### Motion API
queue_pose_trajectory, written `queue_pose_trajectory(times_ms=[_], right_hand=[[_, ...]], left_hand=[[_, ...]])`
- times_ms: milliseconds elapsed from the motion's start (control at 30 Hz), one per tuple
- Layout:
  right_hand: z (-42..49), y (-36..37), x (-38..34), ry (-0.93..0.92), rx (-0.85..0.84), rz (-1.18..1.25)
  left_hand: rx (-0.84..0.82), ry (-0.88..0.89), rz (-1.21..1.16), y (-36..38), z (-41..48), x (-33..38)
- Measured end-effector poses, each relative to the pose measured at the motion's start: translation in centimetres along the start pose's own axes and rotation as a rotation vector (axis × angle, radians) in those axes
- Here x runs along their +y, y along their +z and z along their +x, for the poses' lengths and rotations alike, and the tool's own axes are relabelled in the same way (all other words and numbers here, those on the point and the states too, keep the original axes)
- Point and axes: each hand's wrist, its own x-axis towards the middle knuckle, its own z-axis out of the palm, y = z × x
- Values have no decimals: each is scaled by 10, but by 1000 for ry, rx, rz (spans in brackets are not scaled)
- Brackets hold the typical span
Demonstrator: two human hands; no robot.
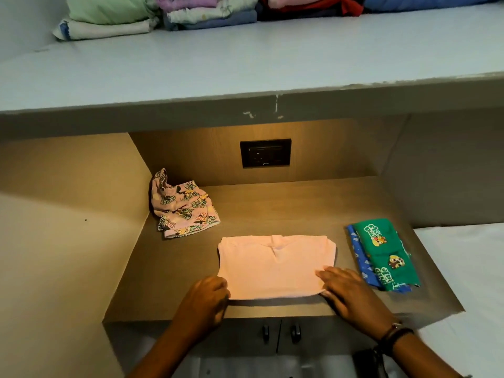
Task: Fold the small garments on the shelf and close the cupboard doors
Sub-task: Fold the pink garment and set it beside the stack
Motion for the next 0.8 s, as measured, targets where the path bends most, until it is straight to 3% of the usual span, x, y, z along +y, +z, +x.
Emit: queue_pose_trajectory(times_ms=[200,267,367,467,600,700,800], right_hand=[[-5,-3,-8,13,32,-47],[-1,-3,-19,52,74,-68],[12,-2,-50,65,122,-40],[28,7,-94,-1,57,-65],[51,26,-149,-137,-75,-85],[65,40,-181,-216,-56,-89],[74,53,-198,-161,-20,-97]], left_hand=[[31,-87,-132,1,-5,2],[57,-274,-295,0,-5,9],[188,-722,-639,-7,6,12],[183,-979,-750,-19,29,4],[82,-1080,-899,-26,76,-12],[22,-1051,-945,-30,104,-23],[-101,-998,-854,-31,118,-27]])
